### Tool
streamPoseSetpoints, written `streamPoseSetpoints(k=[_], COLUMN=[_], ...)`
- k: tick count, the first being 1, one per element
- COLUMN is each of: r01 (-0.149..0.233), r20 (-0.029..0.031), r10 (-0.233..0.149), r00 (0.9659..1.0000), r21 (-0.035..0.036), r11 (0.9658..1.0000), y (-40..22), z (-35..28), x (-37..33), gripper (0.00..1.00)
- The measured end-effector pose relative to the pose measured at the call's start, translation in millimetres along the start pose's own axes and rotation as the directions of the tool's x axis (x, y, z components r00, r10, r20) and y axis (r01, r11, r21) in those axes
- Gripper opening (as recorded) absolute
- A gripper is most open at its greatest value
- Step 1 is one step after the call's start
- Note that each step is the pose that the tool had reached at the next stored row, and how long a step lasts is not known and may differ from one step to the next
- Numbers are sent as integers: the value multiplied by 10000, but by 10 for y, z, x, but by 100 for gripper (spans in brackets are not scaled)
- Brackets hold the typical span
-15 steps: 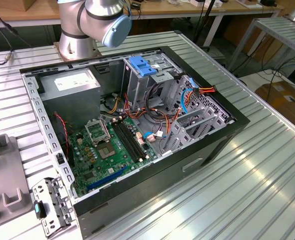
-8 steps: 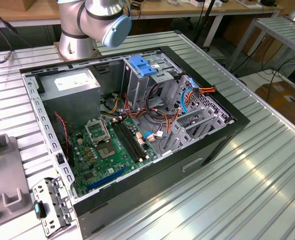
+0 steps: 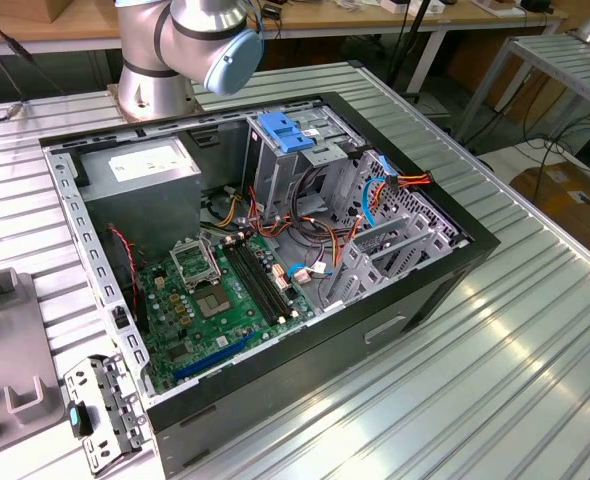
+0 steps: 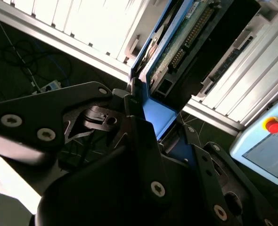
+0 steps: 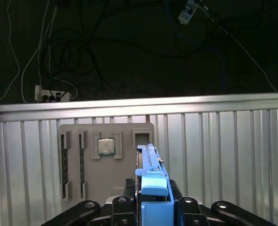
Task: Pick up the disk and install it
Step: 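Pick up the disk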
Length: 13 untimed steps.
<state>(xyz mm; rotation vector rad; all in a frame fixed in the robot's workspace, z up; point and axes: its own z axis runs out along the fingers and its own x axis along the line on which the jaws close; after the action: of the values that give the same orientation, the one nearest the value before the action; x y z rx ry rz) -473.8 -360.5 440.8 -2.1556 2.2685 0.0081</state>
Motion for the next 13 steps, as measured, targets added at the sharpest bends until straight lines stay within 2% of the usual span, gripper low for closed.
streamPoseSetpoints(k=[3,11,13], r01=[0,0,0], r20=[0,0,0], r10=[0,0,0], r00=[10000,10000,10000], r21=[-1,-2,-4], r11=[10000,10000,10000], y=[0,-1,-2], z=[-57,-260,-336], x=[-1,-3,-4], gripper=[37,37,37])
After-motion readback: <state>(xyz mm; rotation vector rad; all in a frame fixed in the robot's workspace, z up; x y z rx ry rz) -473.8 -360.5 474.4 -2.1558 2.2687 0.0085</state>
